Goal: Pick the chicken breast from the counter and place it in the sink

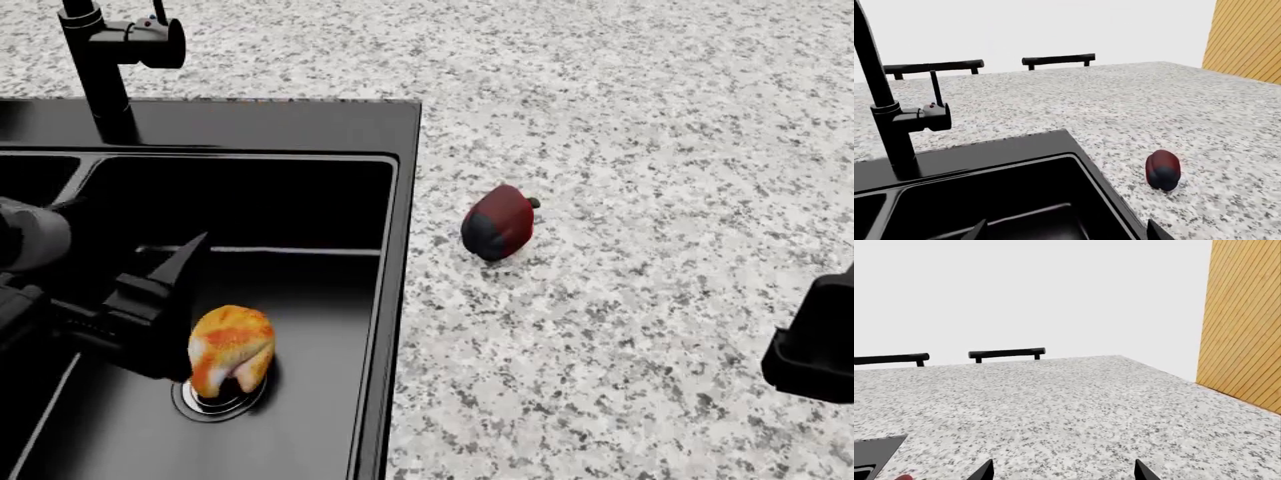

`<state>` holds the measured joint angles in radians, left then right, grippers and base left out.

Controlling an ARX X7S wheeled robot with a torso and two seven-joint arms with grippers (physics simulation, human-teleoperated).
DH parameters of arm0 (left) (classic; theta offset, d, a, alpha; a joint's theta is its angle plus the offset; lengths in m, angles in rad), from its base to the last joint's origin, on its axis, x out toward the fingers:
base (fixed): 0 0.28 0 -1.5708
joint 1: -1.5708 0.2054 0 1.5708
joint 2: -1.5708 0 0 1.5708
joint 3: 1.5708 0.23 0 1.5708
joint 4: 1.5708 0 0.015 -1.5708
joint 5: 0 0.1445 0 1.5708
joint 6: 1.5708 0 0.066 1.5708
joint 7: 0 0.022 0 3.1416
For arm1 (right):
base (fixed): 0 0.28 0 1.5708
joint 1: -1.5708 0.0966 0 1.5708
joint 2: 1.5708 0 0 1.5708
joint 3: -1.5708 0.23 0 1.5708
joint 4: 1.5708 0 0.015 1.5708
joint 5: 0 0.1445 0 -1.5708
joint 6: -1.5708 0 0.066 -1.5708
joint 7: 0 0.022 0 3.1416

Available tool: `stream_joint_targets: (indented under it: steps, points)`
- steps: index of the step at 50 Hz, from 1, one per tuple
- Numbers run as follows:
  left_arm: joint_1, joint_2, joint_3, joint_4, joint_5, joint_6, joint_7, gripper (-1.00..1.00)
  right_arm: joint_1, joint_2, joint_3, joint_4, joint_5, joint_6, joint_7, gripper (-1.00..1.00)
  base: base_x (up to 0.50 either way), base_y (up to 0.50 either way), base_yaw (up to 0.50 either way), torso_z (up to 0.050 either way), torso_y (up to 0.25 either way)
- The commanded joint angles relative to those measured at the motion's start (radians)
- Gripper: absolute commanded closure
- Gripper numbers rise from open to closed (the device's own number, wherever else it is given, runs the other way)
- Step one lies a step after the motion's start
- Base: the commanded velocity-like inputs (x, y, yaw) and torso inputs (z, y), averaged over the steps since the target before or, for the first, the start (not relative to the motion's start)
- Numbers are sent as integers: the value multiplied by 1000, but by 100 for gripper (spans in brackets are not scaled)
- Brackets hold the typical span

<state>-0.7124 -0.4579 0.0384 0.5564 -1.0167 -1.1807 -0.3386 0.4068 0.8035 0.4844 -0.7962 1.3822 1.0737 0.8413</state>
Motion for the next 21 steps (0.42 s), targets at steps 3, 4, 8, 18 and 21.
stream_joint_targets:
  steps: [3,4,8,18,21]
  points:
    - [29,-57,-231,278,-421,-133,-272,-100,-11,-4,4,-4,-6,-12,-10,-100,0,0,0,0,0]
    - [29,-62,-240,283,-451,-131,-293,-100,-10,-5,3,-4,-6,-13,-11,-100,0,0,0,0,0]
    - [45,-110,-285,336,-593,-100,-377,-100,-16,-8,3,-5,-10,-16,-12,-100,0,0,0,0,0]
    - [80,-188,-382,400,-715,-28,-433,-100,-18,9,19,-17,28,-14,14,-100,0,0,0,0,0]
    - [99,-217,-432,422,-764,5,-434,-100,-23,10,27,-20,30,-16,14,-100,0,0,0,0,0]
